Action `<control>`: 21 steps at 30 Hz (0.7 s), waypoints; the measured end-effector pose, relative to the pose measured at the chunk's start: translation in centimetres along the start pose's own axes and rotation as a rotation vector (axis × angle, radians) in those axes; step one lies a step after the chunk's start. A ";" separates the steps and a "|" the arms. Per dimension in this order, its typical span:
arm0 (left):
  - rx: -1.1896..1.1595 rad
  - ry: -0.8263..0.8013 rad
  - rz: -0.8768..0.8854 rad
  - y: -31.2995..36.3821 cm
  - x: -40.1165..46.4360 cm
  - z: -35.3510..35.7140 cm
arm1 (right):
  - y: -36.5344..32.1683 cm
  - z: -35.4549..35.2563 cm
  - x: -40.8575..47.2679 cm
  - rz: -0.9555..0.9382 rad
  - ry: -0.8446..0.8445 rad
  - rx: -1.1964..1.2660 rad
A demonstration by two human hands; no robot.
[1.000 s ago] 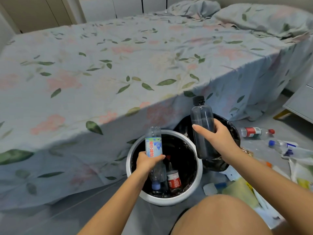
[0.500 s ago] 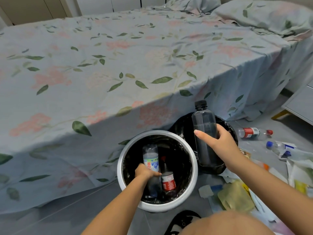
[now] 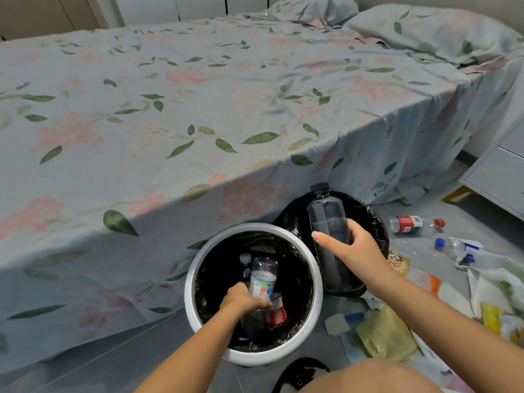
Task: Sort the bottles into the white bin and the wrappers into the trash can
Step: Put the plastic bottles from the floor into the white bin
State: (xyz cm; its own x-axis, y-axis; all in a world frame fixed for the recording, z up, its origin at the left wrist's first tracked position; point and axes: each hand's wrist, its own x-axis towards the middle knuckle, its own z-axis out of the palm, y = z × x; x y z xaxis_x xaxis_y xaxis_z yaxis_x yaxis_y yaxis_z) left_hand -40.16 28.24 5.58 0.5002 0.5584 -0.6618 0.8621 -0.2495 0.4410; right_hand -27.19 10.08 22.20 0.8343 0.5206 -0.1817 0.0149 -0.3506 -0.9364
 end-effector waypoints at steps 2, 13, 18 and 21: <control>-0.015 0.004 0.021 -0.2 0.2 -0.4 | 0.0 0.4 0.1 -0.006 -0.003 0.004; 0.082 0.164 0.320 0.0 -3.9 -6.4 | 1.1 5.8 0.8 -0.010 -0.131 -0.063; 0.149 0.181 0.376 -0.8 -5.4 -10.7 | 2.6 11.4 3.1 0.037 -0.170 -0.144; 0.180 0.211 0.375 -1.4 -5.7 -13.1 | 4.1 14.3 4.4 0.080 -0.215 -0.191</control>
State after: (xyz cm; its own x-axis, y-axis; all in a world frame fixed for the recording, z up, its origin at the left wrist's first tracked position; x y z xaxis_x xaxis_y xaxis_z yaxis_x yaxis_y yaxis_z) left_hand -45.29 35.80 16.68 0.7688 0.5472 -0.3309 0.6344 -0.5876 0.5022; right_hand -31.32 22.11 13.28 0.7016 0.6312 -0.3307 0.0745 -0.5266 -0.8469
